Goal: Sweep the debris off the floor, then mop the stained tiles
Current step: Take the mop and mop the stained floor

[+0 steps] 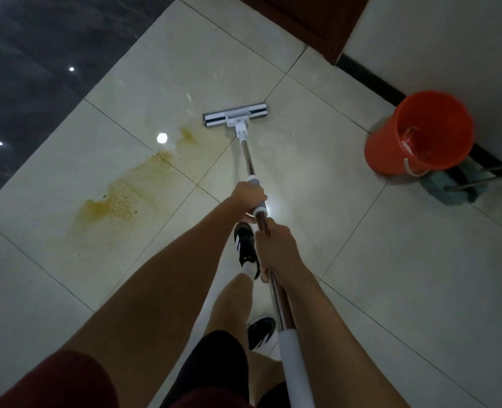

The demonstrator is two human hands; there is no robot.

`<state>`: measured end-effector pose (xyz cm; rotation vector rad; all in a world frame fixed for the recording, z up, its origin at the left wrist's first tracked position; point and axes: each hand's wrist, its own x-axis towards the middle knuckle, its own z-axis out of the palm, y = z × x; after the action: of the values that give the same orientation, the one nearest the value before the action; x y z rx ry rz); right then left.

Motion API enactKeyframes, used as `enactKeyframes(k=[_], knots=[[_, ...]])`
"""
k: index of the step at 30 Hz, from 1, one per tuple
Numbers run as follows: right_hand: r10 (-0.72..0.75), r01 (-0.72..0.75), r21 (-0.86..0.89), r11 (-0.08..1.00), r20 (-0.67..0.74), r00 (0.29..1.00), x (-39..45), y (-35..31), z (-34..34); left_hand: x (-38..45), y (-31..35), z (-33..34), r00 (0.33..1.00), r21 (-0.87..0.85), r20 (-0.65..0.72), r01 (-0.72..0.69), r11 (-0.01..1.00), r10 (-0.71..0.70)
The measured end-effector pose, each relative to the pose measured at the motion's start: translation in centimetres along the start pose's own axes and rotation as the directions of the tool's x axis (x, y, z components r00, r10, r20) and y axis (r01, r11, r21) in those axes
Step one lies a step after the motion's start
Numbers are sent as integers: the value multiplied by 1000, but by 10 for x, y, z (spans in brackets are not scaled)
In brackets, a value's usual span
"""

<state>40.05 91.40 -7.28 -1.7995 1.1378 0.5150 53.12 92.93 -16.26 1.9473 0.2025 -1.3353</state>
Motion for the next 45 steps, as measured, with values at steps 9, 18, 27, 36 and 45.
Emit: enactKeyframes(k=[9,18,27,36,45], knots=[[-84,90,-71,993,74,994,109,-115,-48,85,118,-67,996,-134,-38,71,988,-77],[-61,71,-88,994,110,992,146,-174,-76,98,179,-102,992,-249,-21,114,962,-123],[-96,126,-173,977,170,981,124,-131,-94,68,157,-60,991,-285,-49,104,953,-123],[-189,280,-288,916,305,933,83,-10,-141,16,93,53,974,-404,-153,94,910,-168],[-189,387,-385,838,460,868,39,68,-176,-41,33,130,943,-594,-229,60,802,-240]])
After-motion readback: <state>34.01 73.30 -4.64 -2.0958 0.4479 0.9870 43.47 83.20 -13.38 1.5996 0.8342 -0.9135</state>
